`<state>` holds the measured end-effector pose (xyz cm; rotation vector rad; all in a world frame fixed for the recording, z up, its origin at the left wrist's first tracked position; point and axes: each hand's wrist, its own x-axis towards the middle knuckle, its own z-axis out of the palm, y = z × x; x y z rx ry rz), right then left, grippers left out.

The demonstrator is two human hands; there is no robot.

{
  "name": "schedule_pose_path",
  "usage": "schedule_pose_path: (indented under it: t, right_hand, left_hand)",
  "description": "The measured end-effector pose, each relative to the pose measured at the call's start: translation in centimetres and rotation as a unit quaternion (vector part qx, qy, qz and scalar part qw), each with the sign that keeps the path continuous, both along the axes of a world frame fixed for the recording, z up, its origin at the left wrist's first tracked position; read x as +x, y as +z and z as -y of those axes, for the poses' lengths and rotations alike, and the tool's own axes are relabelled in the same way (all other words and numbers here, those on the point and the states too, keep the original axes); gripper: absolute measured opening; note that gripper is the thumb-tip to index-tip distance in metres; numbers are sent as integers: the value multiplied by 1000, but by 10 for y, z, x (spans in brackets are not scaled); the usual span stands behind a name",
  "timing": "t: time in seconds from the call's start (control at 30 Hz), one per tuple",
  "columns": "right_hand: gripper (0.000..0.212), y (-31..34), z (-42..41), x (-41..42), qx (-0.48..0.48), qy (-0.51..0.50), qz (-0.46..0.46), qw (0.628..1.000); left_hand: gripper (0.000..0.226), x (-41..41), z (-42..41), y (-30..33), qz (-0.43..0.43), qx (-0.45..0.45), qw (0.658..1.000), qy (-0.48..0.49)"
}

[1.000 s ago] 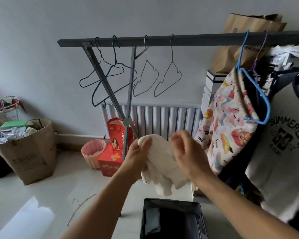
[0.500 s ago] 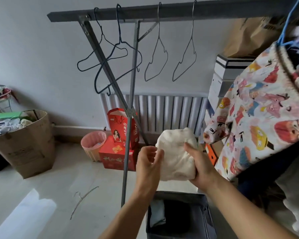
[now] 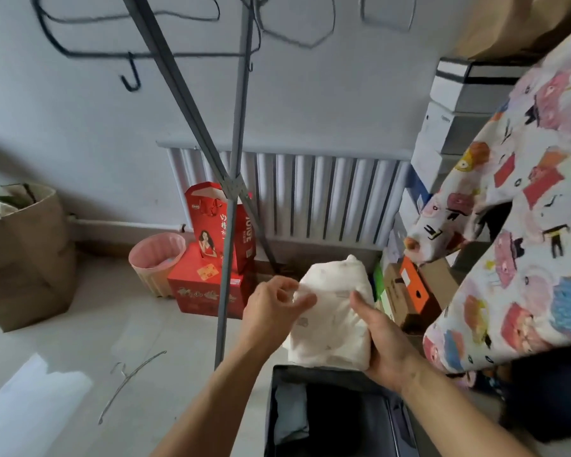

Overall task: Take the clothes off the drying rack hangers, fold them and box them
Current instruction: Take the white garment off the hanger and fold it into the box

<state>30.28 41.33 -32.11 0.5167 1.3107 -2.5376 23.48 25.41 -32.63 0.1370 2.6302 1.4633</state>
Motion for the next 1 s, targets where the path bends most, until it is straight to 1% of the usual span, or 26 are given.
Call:
schedule_pose_path:
  t: [0.07,0.13,0.3,0.33,0.37,0.43,0.47,0.5,0.53,0.57,0.6,0.63,0.67,0.7,0.77,0.87,0.9,0.97,1.0]
  right_hand:
    - [42,-34,-7,-14,-4,7,4,1000]
    - [42,-65,-13,-26,-14,12,2,1000]
    - [44,-146,-27,-53,-9,20,-6,1000]
    - [43,-159,-29,-57,-7,20,-5,1000]
    - [41,-172,-31,-62,-7,20,-6,1000]
    - [40,-196,-34,-68,-12,20,-12,1000]
    - [39,-208,-35,-71,-17,16,-13,1000]
    - [39,-221,-37,-74,-27,15,-16,999]
    - [39,-233,-39,-76,-38,13,-17,999]
    - [40,-248,-41,-78,-46,13,-18,999]
    - [42,-262,-44,-80,-55,15,-19,998]
    - [44,-277,-47,-81,-64,17,-21,998]
    - [47,-288,-51,-82,-74,17,-23,997]
    - [51,-302,-55,-83,-83,13,-29,996]
    - [62,-331,-62,-82,-98,15,-49,994]
    - [88,-375,-70,-83,-149,28,-65,986]
    - [91,-395,-71,-80,-173,28,-71,982]
    - [90,-409,-68,-79,-211,43,-94,972]
    - [90,-424,-69,-80,-228,44,-111,966]
  left_hand:
    - [40,-16,-10,-35,43,16,999,-19]
    - [42,-31,-18,-69,70,34,997,-2]
    - [37,-50,-36,-147,55,90,994,41]
    - [35,-53,-38,-160,52,83,994,42]
    - [30,-55,-40,-171,30,56,997,42]
    - [21,-63,-45,-196,-49,-12,998,44]
    - [18,-66,-48,-206,-73,-24,996,39]
    - [16,-68,-51,-213,-67,-11,997,27]
    - [15,-70,-54,-219,-23,33,999,11]
    - [16,-72,-57,-225,47,95,994,-1]
    - [17,-74,-59,-231,134,162,978,-13]
    - [19,-75,-61,-238,219,236,947,-27]
    - [22,-77,-59,-246,286,300,909,-52]
    - [28,-79,-59,-259,322,351,875,-89]
    - [42,-79,-59,-292,341,427,824,-147]
    - [60,-75,-65,-338,352,504,768,-180]
    - [63,-71,-69,-356,359,525,750,-184]
    - [66,-69,-71,-375,367,555,721,-193]
    - [68,-68,-71,-386,369,558,718,-192]
